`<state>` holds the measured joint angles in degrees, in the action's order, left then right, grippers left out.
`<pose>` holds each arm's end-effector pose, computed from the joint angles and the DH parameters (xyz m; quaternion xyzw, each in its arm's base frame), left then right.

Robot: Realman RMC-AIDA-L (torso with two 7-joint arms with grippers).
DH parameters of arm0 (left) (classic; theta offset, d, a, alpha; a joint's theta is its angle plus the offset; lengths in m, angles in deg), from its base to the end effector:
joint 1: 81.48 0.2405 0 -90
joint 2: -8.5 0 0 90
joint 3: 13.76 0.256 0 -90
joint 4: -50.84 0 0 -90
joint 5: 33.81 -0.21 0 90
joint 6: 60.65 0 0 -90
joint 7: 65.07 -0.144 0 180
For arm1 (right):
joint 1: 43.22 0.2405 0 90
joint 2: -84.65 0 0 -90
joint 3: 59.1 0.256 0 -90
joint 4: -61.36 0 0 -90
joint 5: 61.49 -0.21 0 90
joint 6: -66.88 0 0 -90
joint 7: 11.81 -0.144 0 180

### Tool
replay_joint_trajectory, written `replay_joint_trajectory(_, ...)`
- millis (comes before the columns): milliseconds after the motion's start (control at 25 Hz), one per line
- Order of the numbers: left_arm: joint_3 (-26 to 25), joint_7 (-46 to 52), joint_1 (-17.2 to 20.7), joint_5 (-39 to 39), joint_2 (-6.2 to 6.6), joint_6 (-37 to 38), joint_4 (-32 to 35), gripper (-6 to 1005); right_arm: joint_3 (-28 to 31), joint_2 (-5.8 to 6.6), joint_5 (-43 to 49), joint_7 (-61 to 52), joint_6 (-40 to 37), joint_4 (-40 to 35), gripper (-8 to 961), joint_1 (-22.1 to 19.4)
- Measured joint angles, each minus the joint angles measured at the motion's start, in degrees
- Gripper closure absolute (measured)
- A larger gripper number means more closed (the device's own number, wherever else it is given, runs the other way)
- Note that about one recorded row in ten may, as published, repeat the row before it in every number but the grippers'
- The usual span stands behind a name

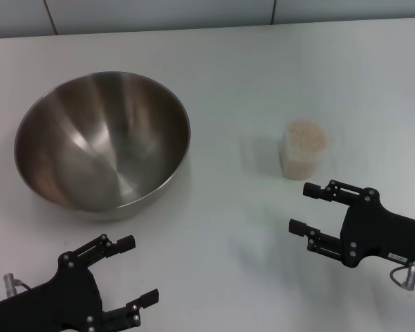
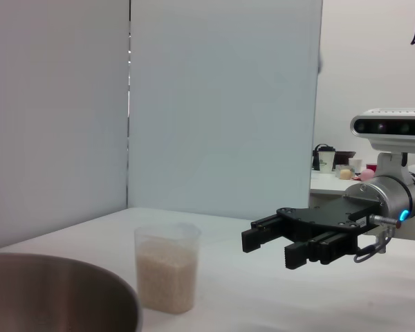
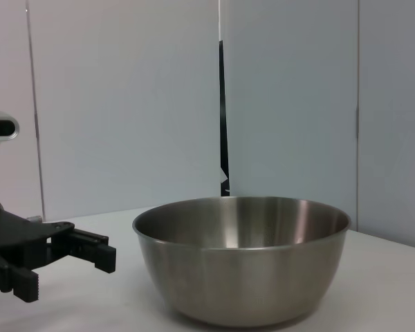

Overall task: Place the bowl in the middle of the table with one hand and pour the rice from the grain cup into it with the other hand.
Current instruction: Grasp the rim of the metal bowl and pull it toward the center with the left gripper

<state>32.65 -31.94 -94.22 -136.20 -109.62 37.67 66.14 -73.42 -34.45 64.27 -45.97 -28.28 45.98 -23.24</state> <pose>-0.3198 0.1859 -0.0464 -0.9240 -0.0951 -0.3304 0.1672 0.3226 0.2298 -0.0365 -0.9161 0.1103 0.3079 0.2318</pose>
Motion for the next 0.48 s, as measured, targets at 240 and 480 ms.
replay_joint_trajectory(240, 0.04, 0.0, -0.09, 0.0, 0.0, 0.12, -0.05, 170, 0.0, 0.08, 0.02, 0.0, -0.05, 0.0, 319, -0.19)
replay_joint_trajectory(480, 0.25, 0.0, -0.16, 0.01, 0.0, 0.33, -0.09, 170, 0.0, 0.13, 0.02, 0.0, -0.05, 0.0, 318, -0.2)
